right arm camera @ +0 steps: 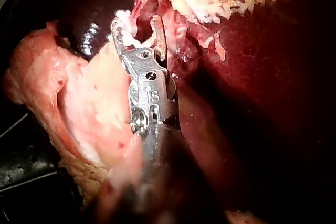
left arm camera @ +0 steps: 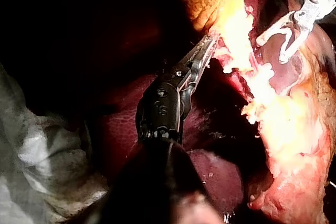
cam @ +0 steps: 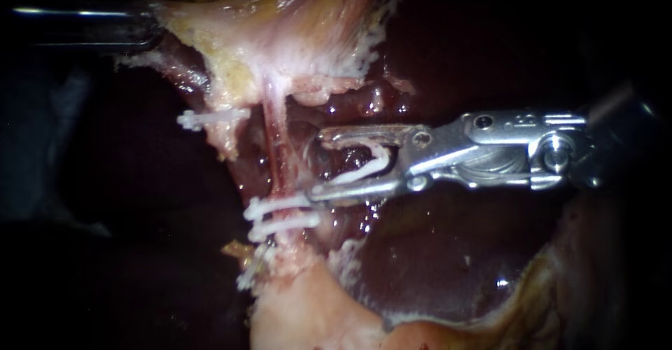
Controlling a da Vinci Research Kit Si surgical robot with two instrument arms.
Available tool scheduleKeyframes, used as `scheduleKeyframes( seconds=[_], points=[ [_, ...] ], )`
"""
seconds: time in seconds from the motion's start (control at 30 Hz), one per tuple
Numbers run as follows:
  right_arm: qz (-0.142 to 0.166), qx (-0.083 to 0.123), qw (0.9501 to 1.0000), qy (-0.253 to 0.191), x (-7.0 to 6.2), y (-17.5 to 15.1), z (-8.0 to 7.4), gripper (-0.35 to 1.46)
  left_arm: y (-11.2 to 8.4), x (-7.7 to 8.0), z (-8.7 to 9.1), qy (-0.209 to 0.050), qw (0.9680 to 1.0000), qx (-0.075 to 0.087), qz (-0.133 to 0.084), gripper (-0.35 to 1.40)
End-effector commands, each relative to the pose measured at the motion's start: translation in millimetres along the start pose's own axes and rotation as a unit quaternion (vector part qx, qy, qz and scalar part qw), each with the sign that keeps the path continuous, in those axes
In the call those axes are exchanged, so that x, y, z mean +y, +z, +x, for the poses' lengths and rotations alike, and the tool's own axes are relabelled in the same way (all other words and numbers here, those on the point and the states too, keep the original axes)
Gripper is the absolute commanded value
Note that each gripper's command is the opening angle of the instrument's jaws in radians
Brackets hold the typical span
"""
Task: Clipping third clip right tube
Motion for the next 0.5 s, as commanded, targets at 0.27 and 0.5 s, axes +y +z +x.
scheduleKeyframes(
  seconds=[0.27, 0.5],
  points=[
    [0.0, 0.01, 0.9999, 0.013, 1.1, 2.4, 0.1, 0.48, 0.0, 0.0, 0.0, 0.0, 1.0, 0.0, 0.0, -0.35],
    [0.01, 0.022, 0.9993, 0.027, 1.8, 4.4, 0.3, 0.48, 0.0, 0.0, 0.0, 0.0, 1.0, 0.0, 0.0, -0.35]
  ],
)
